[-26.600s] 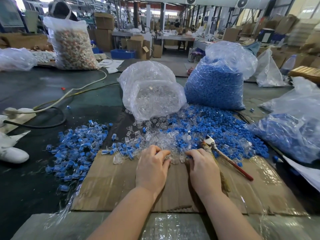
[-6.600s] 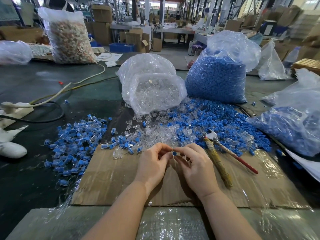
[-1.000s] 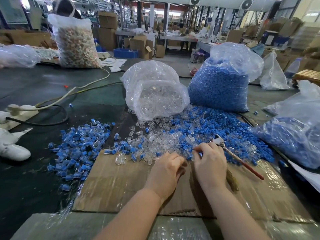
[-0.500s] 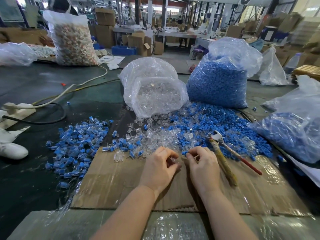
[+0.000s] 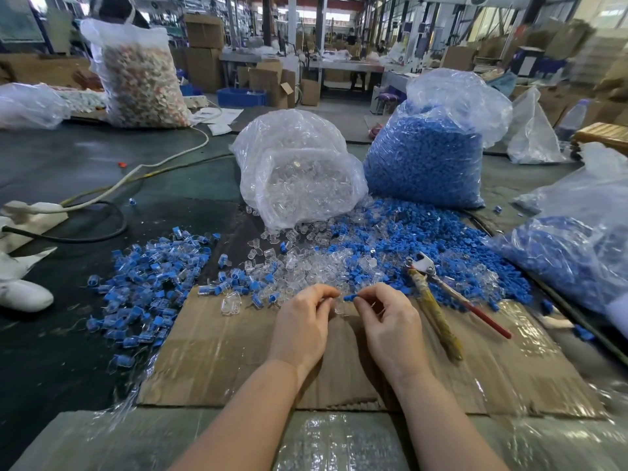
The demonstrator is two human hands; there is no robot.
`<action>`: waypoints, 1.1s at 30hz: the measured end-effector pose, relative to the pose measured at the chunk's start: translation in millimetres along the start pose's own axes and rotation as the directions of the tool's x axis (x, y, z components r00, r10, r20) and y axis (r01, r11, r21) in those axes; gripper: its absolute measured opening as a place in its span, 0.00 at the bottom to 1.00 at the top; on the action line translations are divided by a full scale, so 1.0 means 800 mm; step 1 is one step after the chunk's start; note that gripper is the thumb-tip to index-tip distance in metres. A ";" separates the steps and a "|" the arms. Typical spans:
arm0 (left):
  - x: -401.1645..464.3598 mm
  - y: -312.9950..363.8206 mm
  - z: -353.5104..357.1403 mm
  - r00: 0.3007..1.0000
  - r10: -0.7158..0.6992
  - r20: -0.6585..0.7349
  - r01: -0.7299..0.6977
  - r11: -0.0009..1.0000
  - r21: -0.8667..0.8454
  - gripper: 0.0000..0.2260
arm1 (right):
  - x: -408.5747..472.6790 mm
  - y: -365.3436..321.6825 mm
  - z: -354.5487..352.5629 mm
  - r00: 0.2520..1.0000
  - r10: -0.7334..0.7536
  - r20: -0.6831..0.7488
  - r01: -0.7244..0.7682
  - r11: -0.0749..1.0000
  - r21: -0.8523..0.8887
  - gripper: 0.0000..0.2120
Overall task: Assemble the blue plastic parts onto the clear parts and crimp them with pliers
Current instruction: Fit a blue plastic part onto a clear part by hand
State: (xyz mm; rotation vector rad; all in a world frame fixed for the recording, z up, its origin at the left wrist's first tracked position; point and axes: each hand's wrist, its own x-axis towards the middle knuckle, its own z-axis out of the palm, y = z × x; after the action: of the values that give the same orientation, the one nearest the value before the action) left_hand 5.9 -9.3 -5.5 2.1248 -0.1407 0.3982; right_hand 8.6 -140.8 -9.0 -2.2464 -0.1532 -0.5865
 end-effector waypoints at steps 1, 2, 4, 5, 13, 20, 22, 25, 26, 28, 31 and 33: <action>0.000 0.000 0.000 1.000 0.000 0.001 0.000 1.000 0.007 0.09 | 0.000 0.000 0.000 1.000 -0.002 0.001 0.002 1.000 0.003 0.03; 0.000 0.000 0.000 1.000 -0.004 0.002 0.004 1.000 0.009 0.09 | 0.000 0.001 0.001 1.000 -0.003 0.001 0.003 1.000 0.006 0.03; 0.000 0.001 -0.001 1.000 -0.019 0.006 0.020 1.000 -0.005 0.09 | 0.000 0.001 0.001 1.000 -0.001 0.004 0.001 1.000 0.007 0.04; 0.000 0.001 -0.001 1.000 -0.029 0.009 0.029 0.999 -0.015 0.09 | 0.000 0.001 0.001 1.000 0.001 0.006 -0.001 1.000 0.005 0.03; 0.001 0.003 -0.002 1.000 -0.012 -0.002 0.012 1.000 -0.027 0.05 | 0.000 0.001 0.001 1.000 0.011 0.027 -0.010 1.000 -0.018 0.03; 0.000 0.001 -0.003 1.000 -0.014 0.007 0.014 0.999 -0.034 0.09 | 0.000 0.000 0.000 0.999 0.008 0.046 -0.007 1.000 -0.020 0.04; 0.000 0.000 -0.003 0.999 -0.046 0.011 0.046 0.996 -0.080 0.10 | -0.001 -0.002 0.000 0.999 0.005 0.043 -0.005 1.000 -0.003 0.04; 0.000 -0.001 -0.003 0.996 -0.084 0.013 0.085 0.988 -0.129 0.12 | -0.001 -0.003 -0.001 0.999 0.000 0.043 -0.001 1.000 0.015 0.03; 0.000 0.000 -0.003 0.996 -0.088 0.014 0.089 0.987 -0.136 0.12 | -0.001 -0.004 -0.001 0.999 0.001 0.045 -0.002 1.000 0.017 0.03; 0.000 0.000 -0.003 0.995 -0.095 0.016 0.096 0.982 -0.161 0.12 | -0.001 -0.004 -0.001 0.999 0.005 0.045 -0.005 1.000 0.020 0.03; 0.000 -0.001 -0.003 0.993 -0.112 0.019 0.114 0.972 -0.205 0.12 | -0.001 -0.006 -0.001 0.999 0.013 0.050 -0.014 1.000 0.023 0.03; 0.000 -0.004 -0.003 0.992 -0.126 0.013 0.125 0.968 -0.218 0.11 | -0.001 -0.006 -0.001 0.999 0.007 0.053 -0.008 1.000 0.011 0.03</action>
State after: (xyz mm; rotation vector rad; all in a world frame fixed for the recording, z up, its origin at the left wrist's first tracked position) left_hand 5.9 -5.6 -6.5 1.9045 -0.0466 0.2942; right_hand 5.8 -138.0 -5.8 -2.2521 -0.1743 -0.5213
